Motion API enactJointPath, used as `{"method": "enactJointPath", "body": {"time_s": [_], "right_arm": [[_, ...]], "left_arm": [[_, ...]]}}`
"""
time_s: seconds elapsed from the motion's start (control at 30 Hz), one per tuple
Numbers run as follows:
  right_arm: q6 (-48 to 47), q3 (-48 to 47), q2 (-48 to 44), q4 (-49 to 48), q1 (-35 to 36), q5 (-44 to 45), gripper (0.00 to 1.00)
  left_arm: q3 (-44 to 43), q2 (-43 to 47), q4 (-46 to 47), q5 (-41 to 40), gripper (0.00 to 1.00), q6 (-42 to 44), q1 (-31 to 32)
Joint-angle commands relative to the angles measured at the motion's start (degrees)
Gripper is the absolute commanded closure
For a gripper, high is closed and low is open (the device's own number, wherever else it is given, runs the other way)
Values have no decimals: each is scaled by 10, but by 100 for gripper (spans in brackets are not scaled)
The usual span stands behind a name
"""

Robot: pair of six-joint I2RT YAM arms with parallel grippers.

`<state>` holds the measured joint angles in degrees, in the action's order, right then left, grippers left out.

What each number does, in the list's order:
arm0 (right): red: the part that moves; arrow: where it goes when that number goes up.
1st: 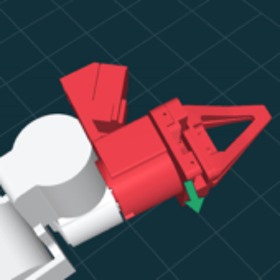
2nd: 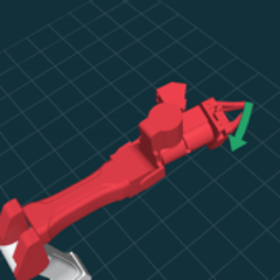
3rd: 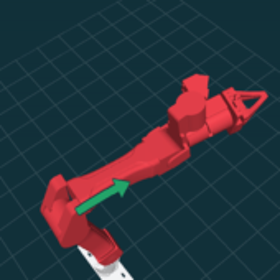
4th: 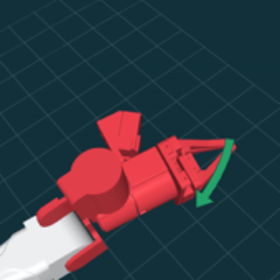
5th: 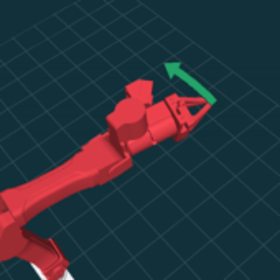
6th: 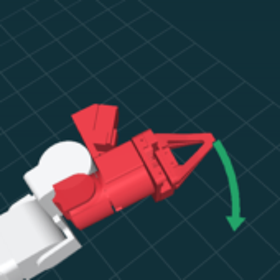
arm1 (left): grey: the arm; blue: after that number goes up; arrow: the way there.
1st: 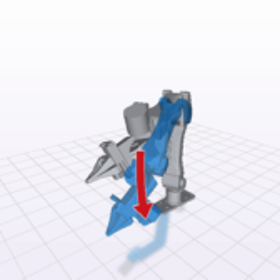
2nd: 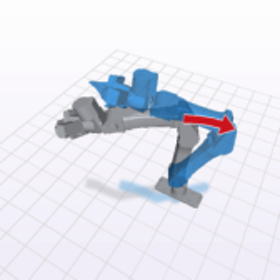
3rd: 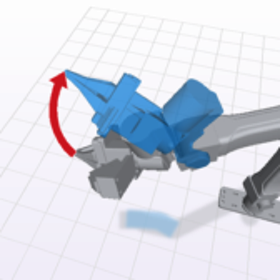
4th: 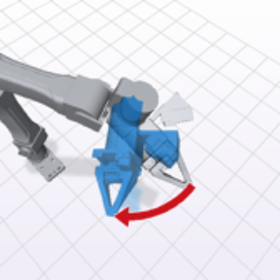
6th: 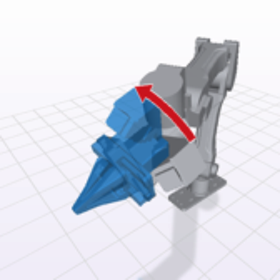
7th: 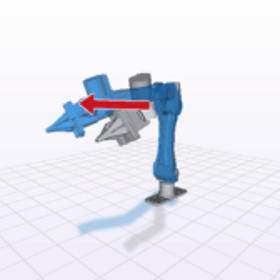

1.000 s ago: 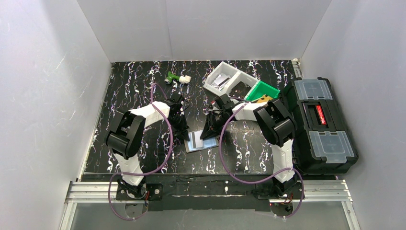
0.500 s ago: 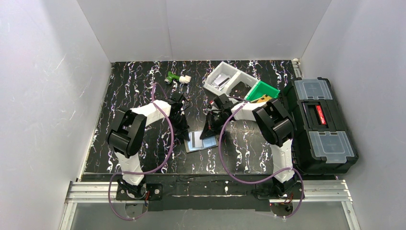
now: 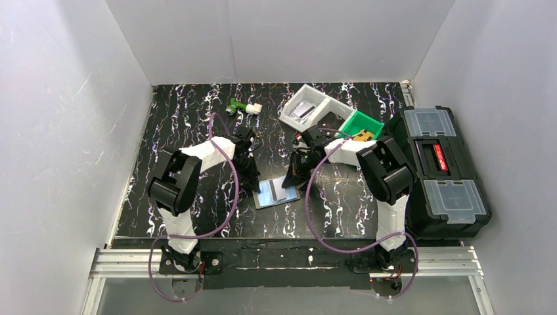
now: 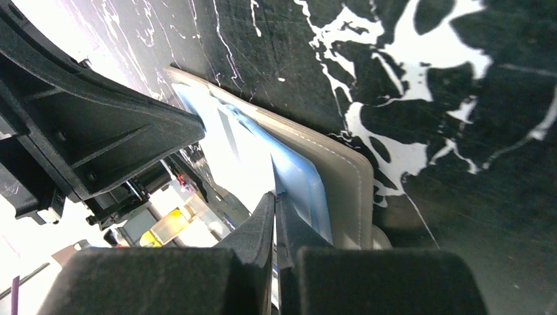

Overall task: Take the credit cards out of the card holder
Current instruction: Remove the credit card from the card holder.

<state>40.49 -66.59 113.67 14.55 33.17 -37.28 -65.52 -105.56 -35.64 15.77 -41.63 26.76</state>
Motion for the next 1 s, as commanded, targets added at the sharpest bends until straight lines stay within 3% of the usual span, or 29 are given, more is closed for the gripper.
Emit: {"method": "enactJointPath", "body": {"time_s": [0.0, 0.97], "right_arm": [[-24, 13, -29, 22, -13, 42, 97], [-50, 24, -148, 78, -50, 42, 99]], "left_arm": [[36, -48, -29, -108, 100, 14, 7], [-13, 15, -32, -51, 99, 30, 7]]}}
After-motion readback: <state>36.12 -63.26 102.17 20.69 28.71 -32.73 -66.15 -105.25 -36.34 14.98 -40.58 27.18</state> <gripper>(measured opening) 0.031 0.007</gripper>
